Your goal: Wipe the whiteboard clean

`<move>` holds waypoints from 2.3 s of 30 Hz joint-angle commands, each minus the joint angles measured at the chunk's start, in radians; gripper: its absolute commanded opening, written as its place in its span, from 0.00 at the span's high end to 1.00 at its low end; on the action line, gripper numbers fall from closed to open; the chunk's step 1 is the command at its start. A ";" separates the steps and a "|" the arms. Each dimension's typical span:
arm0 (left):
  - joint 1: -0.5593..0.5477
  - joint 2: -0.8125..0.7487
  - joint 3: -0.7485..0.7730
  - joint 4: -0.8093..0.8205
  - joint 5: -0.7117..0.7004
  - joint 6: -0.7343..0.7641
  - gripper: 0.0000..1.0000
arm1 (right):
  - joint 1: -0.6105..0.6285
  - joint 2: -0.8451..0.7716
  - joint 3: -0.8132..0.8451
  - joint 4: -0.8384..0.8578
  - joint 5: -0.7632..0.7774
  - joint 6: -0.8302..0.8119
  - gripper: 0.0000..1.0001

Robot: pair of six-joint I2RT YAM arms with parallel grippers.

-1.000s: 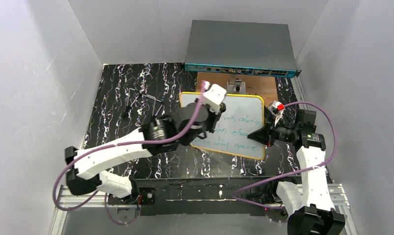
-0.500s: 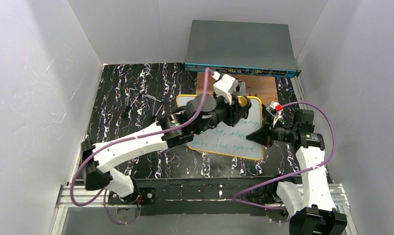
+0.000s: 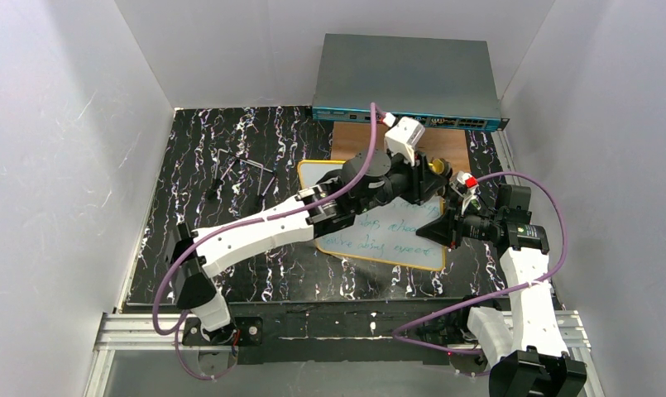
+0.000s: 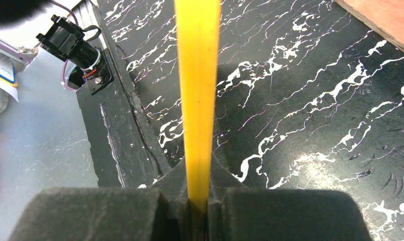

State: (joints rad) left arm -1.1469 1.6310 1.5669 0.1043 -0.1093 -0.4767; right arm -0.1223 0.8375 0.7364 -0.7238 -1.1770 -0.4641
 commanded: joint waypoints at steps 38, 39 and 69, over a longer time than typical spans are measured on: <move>0.061 0.055 0.083 0.059 0.010 -0.069 1.00 | 0.004 -0.017 0.011 0.044 -0.094 -0.013 0.99; 0.061 0.060 0.079 0.054 0.004 -0.067 1.00 | 0.004 -0.015 0.011 0.044 -0.095 -0.012 0.99; 0.080 0.048 0.059 0.015 -0.013 -0.117 1.00 | 0.006 -0.011 0.008 0.046 -0.092 -0.012 0.99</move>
State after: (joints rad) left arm -1.1126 1.6798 1.5452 0.1715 -0.0673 -0.6281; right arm -0.1238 0.8444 0.7235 -0.7334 -1.1790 -0.4229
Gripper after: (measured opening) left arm 0.217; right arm 0.110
